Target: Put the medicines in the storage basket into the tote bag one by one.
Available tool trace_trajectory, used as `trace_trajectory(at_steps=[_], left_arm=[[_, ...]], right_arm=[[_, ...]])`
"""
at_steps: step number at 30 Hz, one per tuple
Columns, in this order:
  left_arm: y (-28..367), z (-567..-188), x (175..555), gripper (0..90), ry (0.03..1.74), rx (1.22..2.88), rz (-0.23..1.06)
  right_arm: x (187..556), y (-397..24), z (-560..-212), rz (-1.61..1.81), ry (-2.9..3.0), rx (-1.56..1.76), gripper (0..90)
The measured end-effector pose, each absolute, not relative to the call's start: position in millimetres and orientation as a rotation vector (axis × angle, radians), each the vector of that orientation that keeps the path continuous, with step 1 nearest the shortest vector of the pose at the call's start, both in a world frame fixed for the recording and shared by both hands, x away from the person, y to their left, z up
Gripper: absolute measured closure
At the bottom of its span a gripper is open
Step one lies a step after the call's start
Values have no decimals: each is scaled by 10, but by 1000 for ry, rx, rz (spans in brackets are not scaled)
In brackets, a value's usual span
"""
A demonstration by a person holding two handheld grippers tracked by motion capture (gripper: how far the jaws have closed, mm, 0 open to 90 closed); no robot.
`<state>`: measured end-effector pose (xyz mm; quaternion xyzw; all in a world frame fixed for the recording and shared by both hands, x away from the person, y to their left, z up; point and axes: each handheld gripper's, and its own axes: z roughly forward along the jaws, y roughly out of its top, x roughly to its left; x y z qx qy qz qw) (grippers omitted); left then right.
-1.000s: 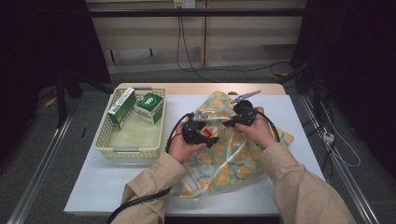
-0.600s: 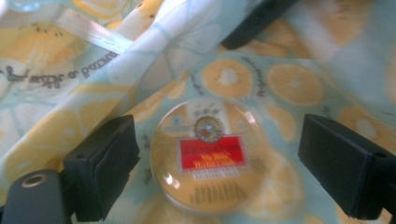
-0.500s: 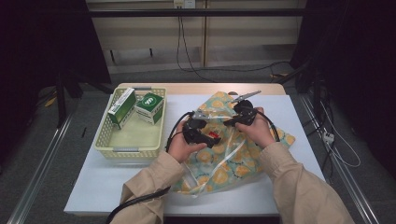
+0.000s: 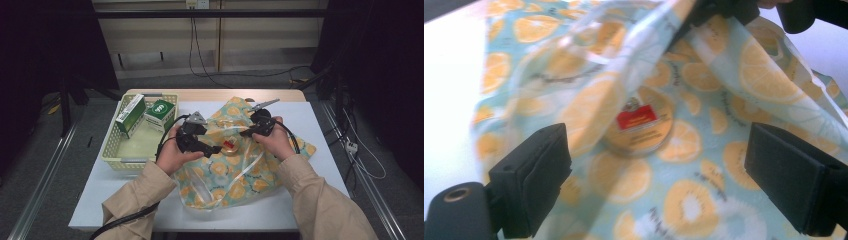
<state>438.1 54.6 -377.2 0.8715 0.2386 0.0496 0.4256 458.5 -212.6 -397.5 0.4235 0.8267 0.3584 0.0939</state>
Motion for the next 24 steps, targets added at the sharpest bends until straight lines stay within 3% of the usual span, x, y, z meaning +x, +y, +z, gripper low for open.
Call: trace_trajectory(at_steps=[9, 24], left_arm=[[878, -3629, 4501, 90, 659, 2134, 128], [1359, -3582, 4812, 75, 788, 2112, 249]], right_arm=[[4579, -2109, -3990, 1062, 2460, 1254, 891], [4575, -2111, -3979, 1059, 2462, 1247, 892]])
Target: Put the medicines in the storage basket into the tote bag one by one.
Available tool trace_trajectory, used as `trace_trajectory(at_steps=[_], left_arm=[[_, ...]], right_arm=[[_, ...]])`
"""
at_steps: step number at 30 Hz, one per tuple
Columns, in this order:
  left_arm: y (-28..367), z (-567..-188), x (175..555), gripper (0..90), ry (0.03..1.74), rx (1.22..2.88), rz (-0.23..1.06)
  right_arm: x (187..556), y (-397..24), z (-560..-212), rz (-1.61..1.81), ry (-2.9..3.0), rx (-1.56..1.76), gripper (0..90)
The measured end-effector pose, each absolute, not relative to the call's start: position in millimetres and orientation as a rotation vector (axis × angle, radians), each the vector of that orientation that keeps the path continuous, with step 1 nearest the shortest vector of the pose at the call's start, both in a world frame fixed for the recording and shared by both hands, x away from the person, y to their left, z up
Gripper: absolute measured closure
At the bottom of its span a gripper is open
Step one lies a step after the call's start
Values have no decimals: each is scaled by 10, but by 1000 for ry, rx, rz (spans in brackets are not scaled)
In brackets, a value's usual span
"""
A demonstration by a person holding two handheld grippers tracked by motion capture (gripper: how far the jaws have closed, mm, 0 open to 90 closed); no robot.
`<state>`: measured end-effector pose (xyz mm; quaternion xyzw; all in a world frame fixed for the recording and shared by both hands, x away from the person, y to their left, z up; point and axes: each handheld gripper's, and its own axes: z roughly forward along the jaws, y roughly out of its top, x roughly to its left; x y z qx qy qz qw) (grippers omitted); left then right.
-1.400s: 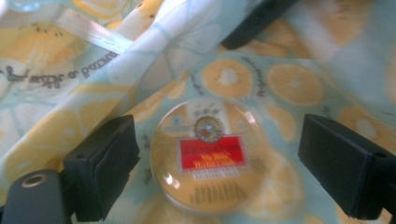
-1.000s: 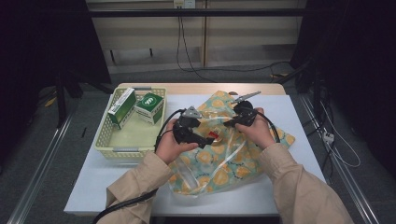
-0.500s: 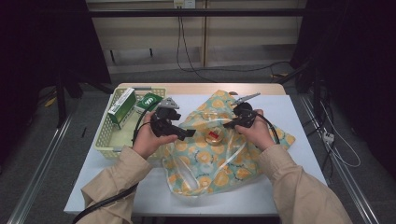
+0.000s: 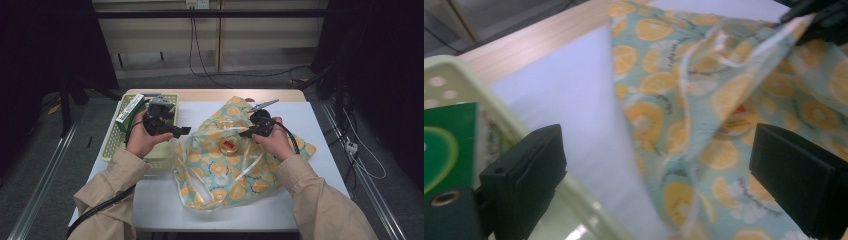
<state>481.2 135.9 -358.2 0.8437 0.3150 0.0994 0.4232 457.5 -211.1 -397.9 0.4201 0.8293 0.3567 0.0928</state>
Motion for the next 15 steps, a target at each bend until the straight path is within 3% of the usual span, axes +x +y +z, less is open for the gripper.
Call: trace_trajectory(at_steps=[15], left_arm=[[1724, -3674, 5104, 58, 900, 2083, 333]], right_arm=[[4574, -2127, -3973, 1065, 2458, 1250, 892]])
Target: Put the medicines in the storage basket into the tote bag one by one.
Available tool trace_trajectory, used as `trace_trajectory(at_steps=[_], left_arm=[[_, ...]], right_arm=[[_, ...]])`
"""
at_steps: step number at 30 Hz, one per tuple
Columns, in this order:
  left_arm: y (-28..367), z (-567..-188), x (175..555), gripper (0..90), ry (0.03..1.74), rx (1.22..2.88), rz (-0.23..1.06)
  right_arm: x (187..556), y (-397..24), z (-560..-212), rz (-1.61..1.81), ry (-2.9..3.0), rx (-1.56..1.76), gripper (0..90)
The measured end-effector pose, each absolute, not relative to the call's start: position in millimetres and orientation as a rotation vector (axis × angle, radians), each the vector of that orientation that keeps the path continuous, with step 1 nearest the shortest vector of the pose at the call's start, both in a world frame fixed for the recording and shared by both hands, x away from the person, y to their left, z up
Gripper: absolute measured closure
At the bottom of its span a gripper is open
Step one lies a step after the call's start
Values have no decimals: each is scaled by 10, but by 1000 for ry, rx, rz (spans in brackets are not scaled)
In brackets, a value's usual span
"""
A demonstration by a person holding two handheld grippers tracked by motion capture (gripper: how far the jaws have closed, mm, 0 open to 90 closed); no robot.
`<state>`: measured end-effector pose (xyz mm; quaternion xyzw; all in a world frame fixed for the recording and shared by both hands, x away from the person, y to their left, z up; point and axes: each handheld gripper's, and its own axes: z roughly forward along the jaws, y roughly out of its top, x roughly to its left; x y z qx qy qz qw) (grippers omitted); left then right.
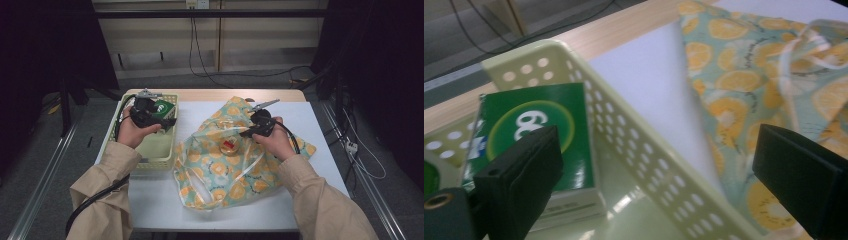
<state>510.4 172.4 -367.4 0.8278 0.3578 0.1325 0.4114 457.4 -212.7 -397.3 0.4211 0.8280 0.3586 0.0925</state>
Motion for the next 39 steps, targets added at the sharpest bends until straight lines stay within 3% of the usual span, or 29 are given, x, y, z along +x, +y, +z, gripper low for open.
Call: trace_trajectory(at_steps=[27, 39], left_arm=[[1950, -3951, 5424, 70, 1061, 2096, 449], [1921, -4145, 5526, 65, 1094, 2131, 422]], right_arm=[[4580, -2096, -4010, 1053, 2483, 1236, 892], [4576, -2099, -3998, 1051, 2482, 1233, 891]])
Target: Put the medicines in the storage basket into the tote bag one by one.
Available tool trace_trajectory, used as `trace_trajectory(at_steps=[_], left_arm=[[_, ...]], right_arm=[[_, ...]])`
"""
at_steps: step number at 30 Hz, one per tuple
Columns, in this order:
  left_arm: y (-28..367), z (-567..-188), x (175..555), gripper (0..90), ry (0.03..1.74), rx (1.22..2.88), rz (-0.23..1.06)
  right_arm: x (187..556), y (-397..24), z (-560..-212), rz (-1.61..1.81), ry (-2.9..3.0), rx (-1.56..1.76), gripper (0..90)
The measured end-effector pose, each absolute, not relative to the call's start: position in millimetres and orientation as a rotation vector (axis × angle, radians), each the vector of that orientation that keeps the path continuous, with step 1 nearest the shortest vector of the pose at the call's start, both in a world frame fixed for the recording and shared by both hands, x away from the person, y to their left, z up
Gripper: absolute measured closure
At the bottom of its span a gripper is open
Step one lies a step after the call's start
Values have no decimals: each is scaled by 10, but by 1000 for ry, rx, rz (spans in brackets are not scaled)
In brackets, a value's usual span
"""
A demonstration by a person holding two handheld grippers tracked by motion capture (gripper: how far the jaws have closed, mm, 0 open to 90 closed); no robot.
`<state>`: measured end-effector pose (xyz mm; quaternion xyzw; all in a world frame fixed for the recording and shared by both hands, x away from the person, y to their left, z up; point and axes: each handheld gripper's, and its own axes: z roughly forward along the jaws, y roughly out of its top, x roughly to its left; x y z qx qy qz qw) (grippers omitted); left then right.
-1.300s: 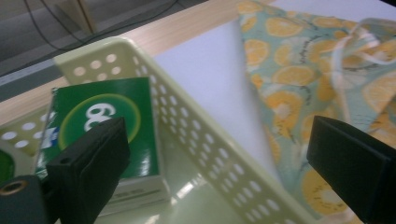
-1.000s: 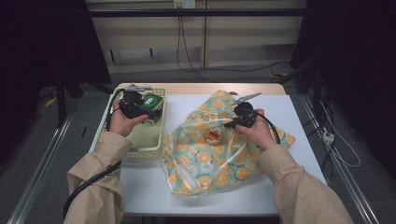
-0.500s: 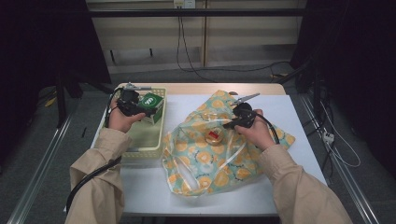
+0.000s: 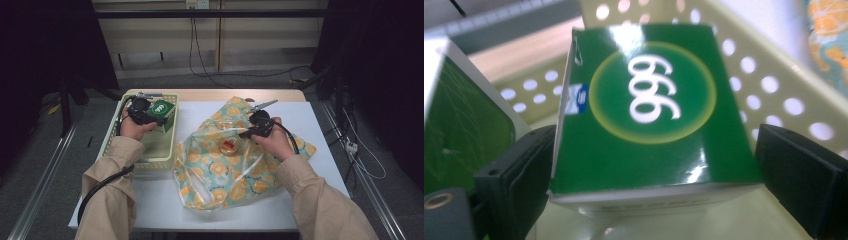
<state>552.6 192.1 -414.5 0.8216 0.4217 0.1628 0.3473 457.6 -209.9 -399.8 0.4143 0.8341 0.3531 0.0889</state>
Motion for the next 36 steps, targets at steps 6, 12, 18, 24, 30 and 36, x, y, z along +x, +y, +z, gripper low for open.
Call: trace_trajectory(at_steps=[6, 12, 18, 24, 30, 36], left_arm=[[1935, -4143, 5531, 156, 1123, 2130, 435], [1941, -4074, 5475, 164, 1155, 2130, 420], [1982, -3906, 5408, 167, 1167, 2133, 409], [2023, -3718, 5319, 169, 1157, 2121, 400], [2102, -3528, 5243, 169, 1129, 2108, 403], [2095, -3310, 5130, 169, 1078, 2111, 410]], right_arm=[[4568, -2114, -3987, 1050, 2479, 1238, 892], [4563, -2129, -4008, 1053, 2480, 1242, 892], [4550, -2140, -4028, 1055, 2476, 1246, 893], [4540, -2147, -4024, 1063, 2467, 1247, 893], [4540, -2164, -4019, 1057, 2459, 1247, 893], [4539, -2167, -4046, 1062, 2453, 1256, 894]])
